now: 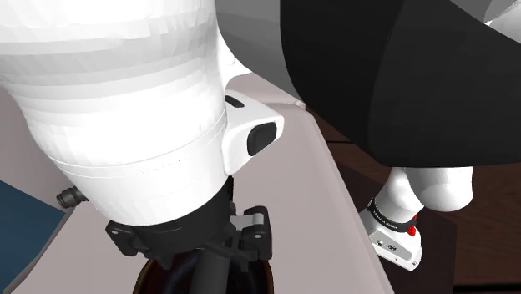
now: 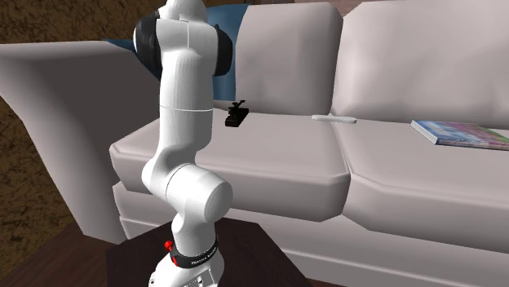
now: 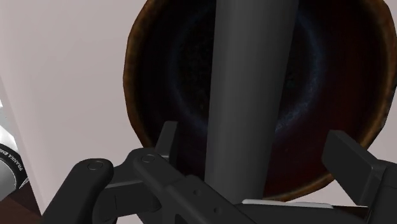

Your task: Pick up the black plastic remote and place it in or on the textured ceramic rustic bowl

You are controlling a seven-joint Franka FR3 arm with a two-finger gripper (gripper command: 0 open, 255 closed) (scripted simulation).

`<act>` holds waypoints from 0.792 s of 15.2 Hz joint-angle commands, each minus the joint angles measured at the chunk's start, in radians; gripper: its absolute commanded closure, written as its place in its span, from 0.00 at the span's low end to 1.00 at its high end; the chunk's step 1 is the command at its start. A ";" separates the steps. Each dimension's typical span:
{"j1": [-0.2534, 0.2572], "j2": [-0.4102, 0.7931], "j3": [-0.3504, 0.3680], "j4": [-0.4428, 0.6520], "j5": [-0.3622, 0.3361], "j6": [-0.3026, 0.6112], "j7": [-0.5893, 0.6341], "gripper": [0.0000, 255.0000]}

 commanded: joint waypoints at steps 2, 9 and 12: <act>0.024 0.029 0.001 0.097 -0.021 -0.077 0.011 0.00; 0.055 0.063 0.000 0.197 -0.047 -0.152 0.023 0.00; 0.055 0.063 0.000 0.197 -0.047 -0.151 0.023 0.00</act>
